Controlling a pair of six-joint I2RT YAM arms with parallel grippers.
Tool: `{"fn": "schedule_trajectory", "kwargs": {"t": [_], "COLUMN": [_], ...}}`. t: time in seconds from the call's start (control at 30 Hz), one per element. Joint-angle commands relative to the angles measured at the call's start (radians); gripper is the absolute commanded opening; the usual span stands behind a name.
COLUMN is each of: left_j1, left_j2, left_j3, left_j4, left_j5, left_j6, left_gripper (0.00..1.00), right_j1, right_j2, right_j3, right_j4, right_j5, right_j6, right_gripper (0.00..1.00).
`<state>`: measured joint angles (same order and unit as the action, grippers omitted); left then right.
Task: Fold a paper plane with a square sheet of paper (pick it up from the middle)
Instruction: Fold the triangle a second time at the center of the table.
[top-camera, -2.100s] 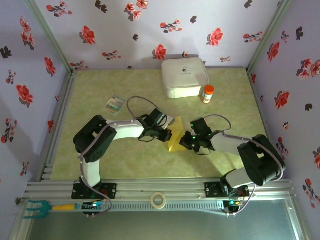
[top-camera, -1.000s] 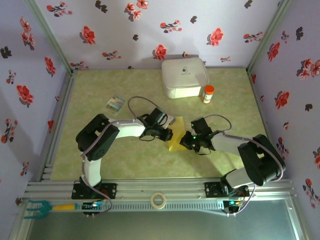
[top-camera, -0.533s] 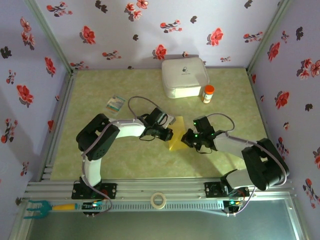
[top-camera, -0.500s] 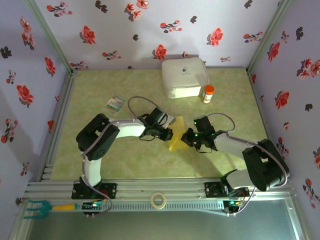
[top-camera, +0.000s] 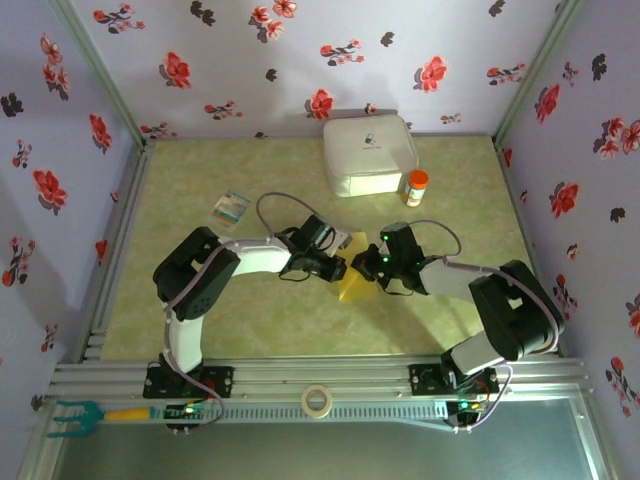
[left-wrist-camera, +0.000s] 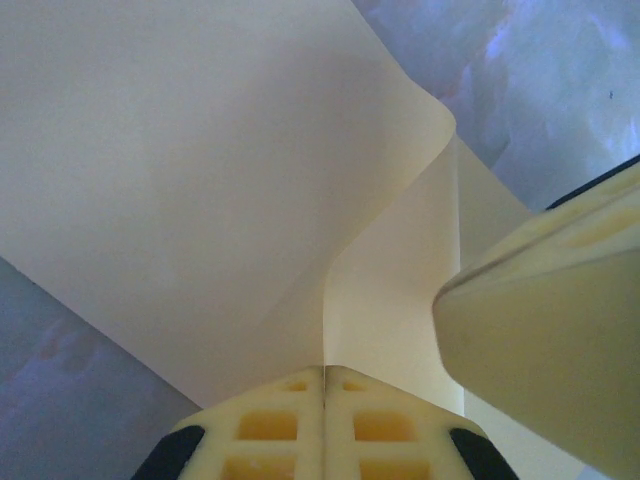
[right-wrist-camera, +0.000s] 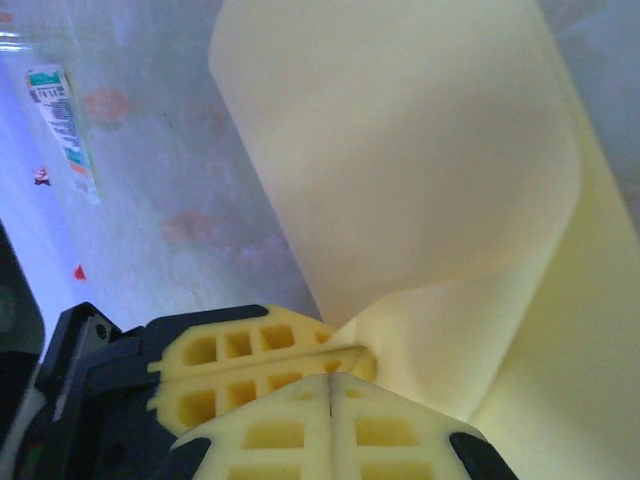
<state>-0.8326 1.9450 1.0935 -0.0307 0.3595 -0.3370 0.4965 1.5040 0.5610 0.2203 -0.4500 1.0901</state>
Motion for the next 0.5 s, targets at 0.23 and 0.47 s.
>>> {"fn": "schedule_trajectory", "kwargs": {"t": [0.23, 0.47], "left_j1": [0.004, 0.004], "left_j2": [0.040, 0.046], "left_j3": [0.015, 0.023], "left_j4": [-0.056, -0.072], "left_j5": [0.003, 0.004], "left_j6": [0.005, 0.007], "left_gripper": [0.04, 0.04], "right_j1": [-0.001, -0.018], "right_j2": [0.068, 0.066], "right_j3": [-0.073, -0.142], "right_j4": [0.064, 0.137], "right_j5": [0.016, 0.016], "right_j6": [0.017, 0.042], "right_gripper": [0.00, 0.00]}}
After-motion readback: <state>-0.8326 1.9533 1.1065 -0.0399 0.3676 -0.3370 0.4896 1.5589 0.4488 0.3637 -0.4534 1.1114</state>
